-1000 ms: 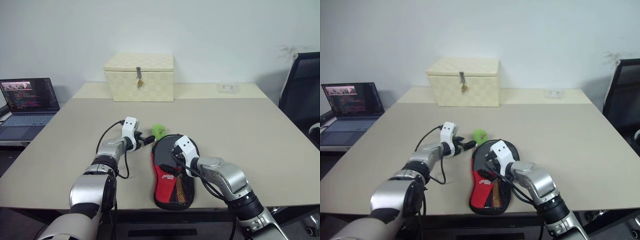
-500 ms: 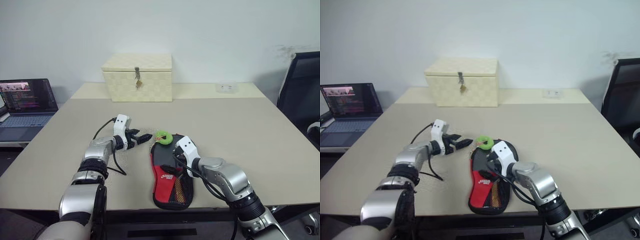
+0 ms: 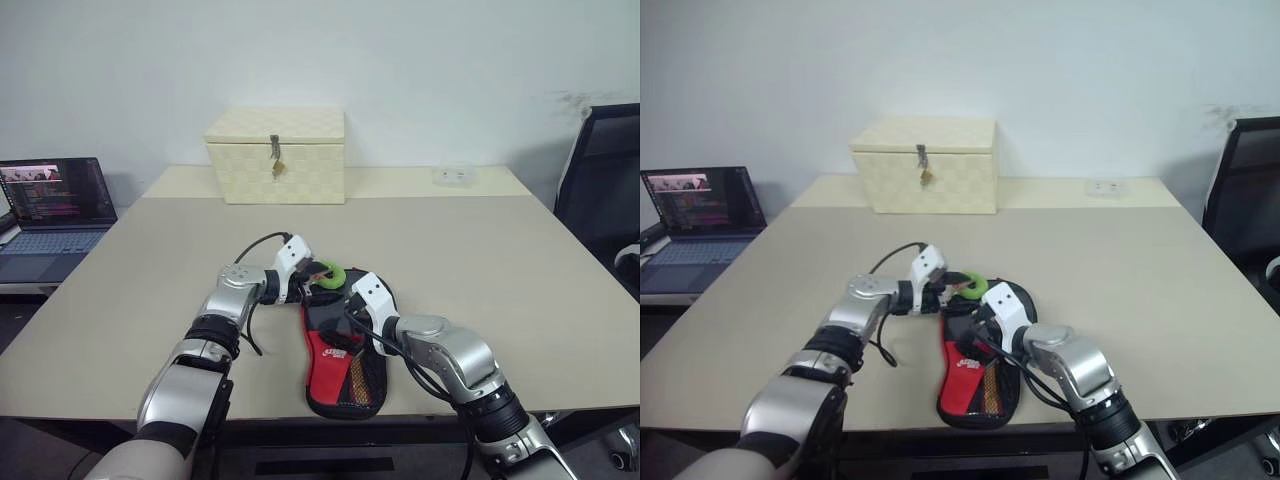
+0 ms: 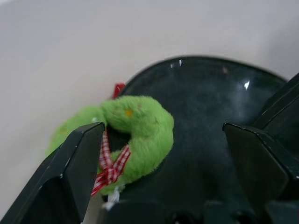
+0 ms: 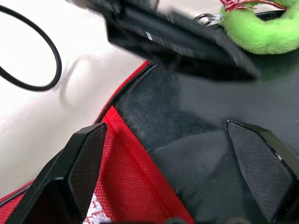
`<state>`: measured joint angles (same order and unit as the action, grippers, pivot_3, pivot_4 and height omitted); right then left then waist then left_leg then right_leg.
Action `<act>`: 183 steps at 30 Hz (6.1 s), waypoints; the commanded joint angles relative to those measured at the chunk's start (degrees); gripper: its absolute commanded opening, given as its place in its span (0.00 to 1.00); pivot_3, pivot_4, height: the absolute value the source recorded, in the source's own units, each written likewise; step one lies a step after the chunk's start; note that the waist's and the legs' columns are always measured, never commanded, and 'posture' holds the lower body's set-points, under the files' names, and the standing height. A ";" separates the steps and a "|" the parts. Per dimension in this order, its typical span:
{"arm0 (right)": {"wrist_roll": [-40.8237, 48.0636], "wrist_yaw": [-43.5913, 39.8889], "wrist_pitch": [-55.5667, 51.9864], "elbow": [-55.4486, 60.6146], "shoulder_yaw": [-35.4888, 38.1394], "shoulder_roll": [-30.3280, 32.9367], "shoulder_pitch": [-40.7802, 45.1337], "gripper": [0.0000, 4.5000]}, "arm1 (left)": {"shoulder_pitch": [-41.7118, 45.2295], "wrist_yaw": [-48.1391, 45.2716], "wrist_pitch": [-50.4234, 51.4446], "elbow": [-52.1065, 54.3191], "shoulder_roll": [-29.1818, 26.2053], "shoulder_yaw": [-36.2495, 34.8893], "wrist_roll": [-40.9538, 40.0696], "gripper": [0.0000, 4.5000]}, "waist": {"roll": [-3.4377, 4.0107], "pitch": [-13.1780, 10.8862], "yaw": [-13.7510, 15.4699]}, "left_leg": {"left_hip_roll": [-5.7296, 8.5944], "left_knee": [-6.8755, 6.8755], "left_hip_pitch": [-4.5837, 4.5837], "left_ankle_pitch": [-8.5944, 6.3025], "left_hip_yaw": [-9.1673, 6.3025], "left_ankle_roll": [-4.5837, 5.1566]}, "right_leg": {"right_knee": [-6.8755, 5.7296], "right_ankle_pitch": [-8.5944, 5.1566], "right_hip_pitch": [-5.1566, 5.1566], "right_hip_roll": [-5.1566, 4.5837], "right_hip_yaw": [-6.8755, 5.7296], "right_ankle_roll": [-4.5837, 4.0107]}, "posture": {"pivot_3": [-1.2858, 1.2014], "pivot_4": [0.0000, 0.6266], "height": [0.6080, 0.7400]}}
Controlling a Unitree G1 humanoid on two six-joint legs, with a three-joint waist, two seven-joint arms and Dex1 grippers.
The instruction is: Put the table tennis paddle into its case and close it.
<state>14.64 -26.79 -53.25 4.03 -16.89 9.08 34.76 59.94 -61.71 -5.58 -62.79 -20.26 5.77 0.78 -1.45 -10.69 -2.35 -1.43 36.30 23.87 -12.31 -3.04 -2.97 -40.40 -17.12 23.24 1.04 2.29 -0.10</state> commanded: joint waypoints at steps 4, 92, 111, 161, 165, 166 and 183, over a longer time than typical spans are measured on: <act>-0.12 1.17 0.72 1.38 1.08 -0.66 0.29 1.00 | 4.51 5.69 -4.17 -8.10 1.25 1.54 4.72 0.98 | 0.00 0.00 -0.02 | 0.01 0.00 0.00 0.00 0.00 0.00 | 0.00 0.00 0.00 0.01 0.00 0.00 | 0.52 0.24 1.00; -9.38 2.74 -3.29 7.17 -8.25 7.08 -20.17 1.00 | 23.76 59.65 -18.05 -16.28 22.61 22.81 41.24 0.01 | -0.36 0.31 0.83 | 0.82 -0.23 -0.89 -0.02 -0.12 0.00 | 0.56 -0.33 -1.25 -0.60 -0.01 0.97 | 0.52 0.24 1.00; -8.84 3.85 -6.00 10.93 -8.24 7.12 -22.00 1.00 | 24.27 59.50 -19.22 -16.38 26.29 22.81 40.45 0.01 | -0.36 0.32 0.99 | 0.88 -0.31 -0.84 -0.06 -0.20 0.05 | 0.92 -0.35 -1.37 -0.68 -0.08 1.04 | 0.52 0.24 1.00; -1.14 -4.71 -2.13 13.27 -1.17 5.73 -13.83 1.00 | 17.90 26.31 -22.87 -11.82 12.90 -1.82 11.97 0.99 | -0.36 0.85 -0.61 | 0.73 -0.31 -1.31 -0.10 -0.09 0.12 | 0.91 -0.34 -1.77 -0.54 0.00 1.06 | 0.52 0.24 1.00; 2.44 -6.49 -3.35 16.62 1.23 5.66 -11.75 1.00 | 14.55 18.93 -17.74 -7.81 8.23 -8.69 3.19 0.99 | -0.37 0.82 -0.87 | 0.71 -0.30 -1.07 -0.09 -0.10 0.12 | 0.78 -0.33 -1.49 -0.54 0.00 1.04 | 0.52 0.24 1.00; 3.45 -6.76 -3.66 17.32 1.97 5.56 -11.11 1.00 | 13.45 16.82 -16.10 -6.43 7.02 -10.18 1.05 0.99 | -0.39 0.80 -0.84 | 0.72 -0.28 -0.96 -0.09 -0.12 0.12 | 0.70 -0.33 -1.37 -0.55 -0.01 1.04 | 0.52 0.24 1.00; 7.26 5.21 -8.81 13.43 23.82 6.32 -5.82 1.00 | -28.21 -14.11 34.57 56.31 -19.79 -16.58 -29.92 0.99 | -0.33 0.56 -0.36 | 0.10 -0.27 -0.85 -0.08 -0.20 0.10 | 0.41 -0.24 -1.07 -0.61 0.13 0.52 | 0.52 0.24 1.00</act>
<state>21.96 -23.36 -61.81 18.24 4.87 15.02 28.33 31.93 -75.81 28.14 -11.01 -38.95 -9.62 -27.11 -1.78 -10.13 -2.71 -1.35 36.03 23.02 -12.39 -3.23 -2.87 -39.99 -17.37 22.17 0.44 2.42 0.42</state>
